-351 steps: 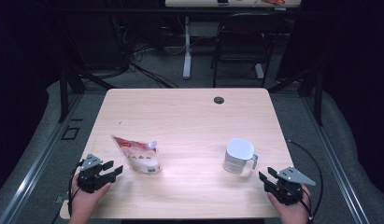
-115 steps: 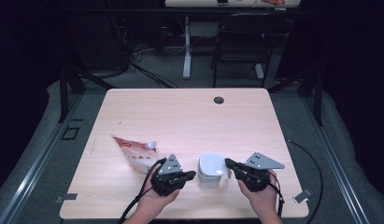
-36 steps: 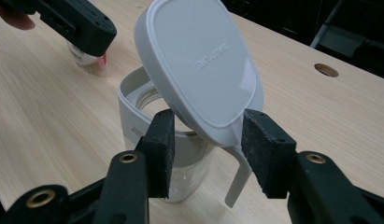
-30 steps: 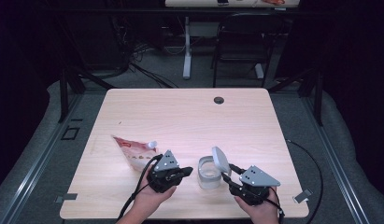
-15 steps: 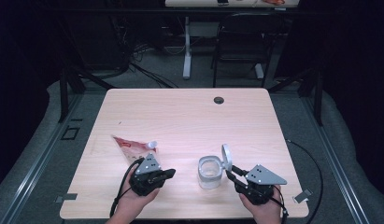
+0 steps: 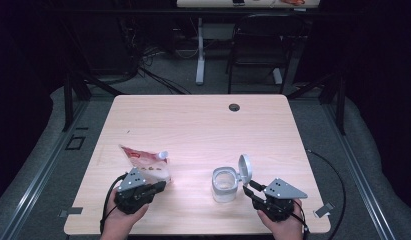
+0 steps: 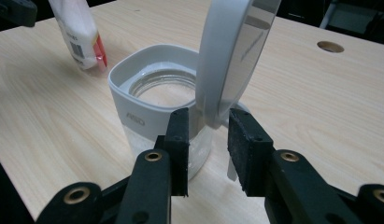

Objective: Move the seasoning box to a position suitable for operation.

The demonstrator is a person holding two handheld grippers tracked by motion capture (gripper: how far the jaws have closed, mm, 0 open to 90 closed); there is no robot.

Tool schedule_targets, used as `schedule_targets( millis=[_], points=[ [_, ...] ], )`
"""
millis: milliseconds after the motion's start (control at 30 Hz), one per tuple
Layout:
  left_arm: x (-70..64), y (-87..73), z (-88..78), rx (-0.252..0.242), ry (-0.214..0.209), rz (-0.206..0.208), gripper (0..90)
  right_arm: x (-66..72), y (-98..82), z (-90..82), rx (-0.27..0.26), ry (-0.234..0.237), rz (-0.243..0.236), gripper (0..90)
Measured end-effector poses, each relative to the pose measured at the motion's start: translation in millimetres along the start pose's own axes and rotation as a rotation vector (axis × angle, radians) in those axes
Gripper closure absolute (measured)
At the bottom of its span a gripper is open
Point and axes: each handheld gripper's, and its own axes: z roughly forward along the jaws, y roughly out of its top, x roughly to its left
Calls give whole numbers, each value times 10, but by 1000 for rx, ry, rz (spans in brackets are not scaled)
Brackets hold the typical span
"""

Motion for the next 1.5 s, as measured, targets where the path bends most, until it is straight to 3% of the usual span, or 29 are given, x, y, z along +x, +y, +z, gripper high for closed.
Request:
schedule_targets(
  millis=[300, 500, 833, 1033, 1233, 1500],
  points=[
    [158, -103, -164, -17, 46, -28, 884, 20, -93, 57, 61, 34, 20, 686],
    [170, -150, -151, -4, 54, -30, 886, 47, -133, 190, 106, 72, 16, 660],
    [159, -168, -135, 5, 53, -23, 872, 84, -121, 315, 118, 70, -3, 653],
    [164, -171, -137, 5, 56, -25, 864, 64, -119, 309, 108, 49, 6, 669],
    [168, -176, -127, 8, 55, -23, 864, -42, -126, 278, 87, 7, 59, 726],
    [178, -185, -116, 13, 52, -25, 864, -147, -125, 288, 91, -24, 79, 795]
  ],
)
